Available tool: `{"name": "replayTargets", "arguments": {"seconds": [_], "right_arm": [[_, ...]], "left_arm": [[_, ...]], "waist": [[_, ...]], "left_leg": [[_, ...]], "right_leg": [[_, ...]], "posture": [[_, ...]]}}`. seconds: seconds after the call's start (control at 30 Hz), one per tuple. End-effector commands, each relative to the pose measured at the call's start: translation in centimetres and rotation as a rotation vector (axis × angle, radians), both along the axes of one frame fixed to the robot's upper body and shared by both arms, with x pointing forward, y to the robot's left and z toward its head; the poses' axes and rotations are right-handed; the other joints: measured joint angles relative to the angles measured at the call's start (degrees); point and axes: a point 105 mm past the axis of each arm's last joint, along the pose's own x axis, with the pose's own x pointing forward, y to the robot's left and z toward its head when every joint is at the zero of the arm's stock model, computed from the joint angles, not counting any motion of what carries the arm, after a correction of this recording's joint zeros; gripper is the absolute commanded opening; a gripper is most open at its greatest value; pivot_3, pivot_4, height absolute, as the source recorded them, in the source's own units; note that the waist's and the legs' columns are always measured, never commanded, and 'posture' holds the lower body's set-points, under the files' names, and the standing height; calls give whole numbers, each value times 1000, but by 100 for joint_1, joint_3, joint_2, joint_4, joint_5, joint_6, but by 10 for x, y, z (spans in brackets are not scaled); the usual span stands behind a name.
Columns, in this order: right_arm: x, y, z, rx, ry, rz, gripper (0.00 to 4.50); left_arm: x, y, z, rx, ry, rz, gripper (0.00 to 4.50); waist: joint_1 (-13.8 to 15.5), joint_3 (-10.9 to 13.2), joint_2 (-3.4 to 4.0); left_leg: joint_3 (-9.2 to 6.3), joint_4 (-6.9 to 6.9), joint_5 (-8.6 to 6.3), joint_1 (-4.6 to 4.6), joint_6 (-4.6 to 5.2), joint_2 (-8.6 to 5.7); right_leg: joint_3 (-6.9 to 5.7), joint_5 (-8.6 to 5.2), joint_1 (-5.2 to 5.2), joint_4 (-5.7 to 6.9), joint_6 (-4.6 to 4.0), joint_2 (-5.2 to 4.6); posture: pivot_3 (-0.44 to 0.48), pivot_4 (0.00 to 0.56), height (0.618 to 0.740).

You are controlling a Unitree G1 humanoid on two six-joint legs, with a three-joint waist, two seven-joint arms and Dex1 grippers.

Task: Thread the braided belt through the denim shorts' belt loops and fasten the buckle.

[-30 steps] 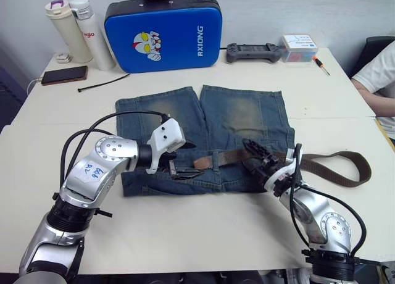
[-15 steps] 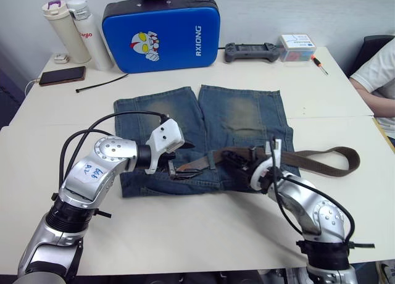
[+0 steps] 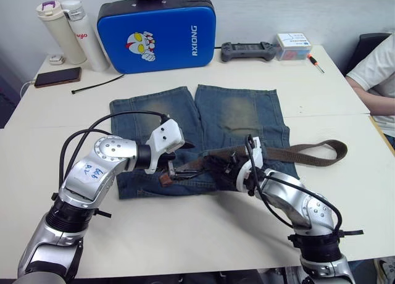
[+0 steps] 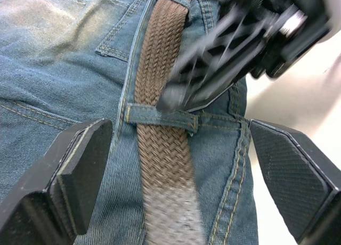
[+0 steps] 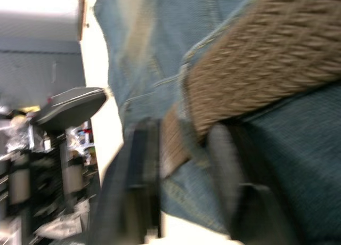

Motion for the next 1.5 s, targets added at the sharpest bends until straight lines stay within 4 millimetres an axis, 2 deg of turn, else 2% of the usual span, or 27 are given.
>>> {"name": "replayTargets", "arguments": {"seconds": [0.03,0.07,0.13,0.2,0.3,0.4,0.53,0.63,0.73,0.83,0.9,0.93,0.97,1.07,1.1,1.13,1.2,1.27,1.5], "right_arm": [[-11,-20,30,-70,-193,47,3256],[-14,-25,32,-116,-227,69,3790],[-19,-32,41,-196,-307,131,4467],[-29,-35,50,-314,-416,238,4467],[-45,-31,59,-474,-677,396,4467],[-55,-39,30,-758,-726,611,4467],[-51,-52,4,-1065,-836,815,4467],[-38,-57,-15,-1175,-855,874,4467],[-14,-63,-31,-1277,-849,813,4467],[-4,-73,-34,-1308,-821,783,3801],[-2,-80,-32,-1316,-813,775,2990],[-1,-86,-31,-1334,-814,784,2390],[0,-95,-30,-1363,-813,787,2142],[8,-132,-23,-1467,-823,826,909],[13,-148,-20,-1509,-824,839,266],[15,-158,-17,-1534,-825,850,108],[19,-178,-14,-1575,-812,882,108],[21,-185,-12,-1574,-810,895,108],[23,-174,-15,-1504,-836,907,108]], "left_arm": [[-3,3,5,41,-49,-37,4500],[-4,6,4,55,-55,-41,4500],[-6,10,2,80,-71,-54,4500],[-7,14,3,88,-86,-58,4500],[-7,21,4,94,-101,-43,4500],[-8,26,6,100,-113,-34,4500],[-12,32,8,105,-112,-36,4500],[-12,35,8,113,-110,-31,4500],[-14,35,8,116,-109,-33,4500],[-14,35,8,112,-107,-30,4500],[-13,35,8,110,-107,-29,4500],[-13,34,8,108,-107,-29,4500],[-14,34,8,105,-106,-29,4500],[-12,31,7,93,-104,-31,4500],[-11,28,7,86,-105,-34,4500],[-10,26,7,81,-106,-37,4500],[-8,17,5,69,-113,-47,4500],[-5,9,4,64,-126,-53,4500],[9,-25,1,57,-221,-75,4500]], "waist": [[3,0,0],[12,0,0],[28,1,-1],[32,1,0],[22,2,1],[42,2,2],[100,5,-6],[145,5,-6],[150,5,-10],[159,4,-10],[164,4,-10],[164,4,-10],[168,4,-10],[264,4,-10],[281,4,-10],[302,5,-11],[324,4,-10],[332,5,-11],[272,4,-9]], "left_leg": [[1,1,0,0,1,0],[1,1,0,-1,1,0],[0,3,-2,-3,6,-1],[0,3,-3,-3,9,-1],[0,-2,-5,-4,13,5],[1,-3,-7,-8,16,3],[3,13,-10,-9,21,2],[1,16,-9,-9,17,2],[1,16,-8,-10,12,2],[1,17,-7,-10,10,-1],[1,19,-7,-9,10,-1],[1,19,-7,-9,10,-1],[1,20,-7,-9,10,-1],[1,21,-8,-9,12,-3],[3,25,-9,-9,14,-5],[3,27,-10,-9,15,-5],[0,36,-12,-9,19,-9],[0,39,-14,-8,22,-11],[4,36,-13,-9,15,-4]], "right_leg": [[0,0,0,0,0,0],[0,0,1,-1,0,0],[-1,0,4,-7,0,-2],[-2,0,8,-17,0,-2],[-4,-1,6,-29,-2,0],[-4,-2,7,-26,-3,-1],[-3,-1,9,-40,-2,-3],[-4,-2,8,-41,-2,-2],[-3,-1,6,-40,-3,-3],[-3,-1,5,-36,-3,-4],[-3,-1,7,-36,-3,-4],[-3,-1,7,-35,-3,-4],[-3,-1,8,-35,-3,-4],[-4,-1,9,-37,-3,-5],[-4,-1,12,-41,-1,-6],[-4,0,13,-41,-1,-6],[-8,1,21,-42,2,-10],[-8,2,25,-46,4,-11],[-7,3,18,-43,5,-1]], "posture": [[0,150,740],[0,150,740],[0,150,740],[0,150,740],[0,150,740],[0,150,740],[0,150,740],[0,150,740],[0,150,740],[0,150,740],[0,150,740],[0,150,740],[0,150,740],[0,150,740],[0,150,740],[0,150,740],[0,150,740],[0,150,740],[0,150,740]]}}
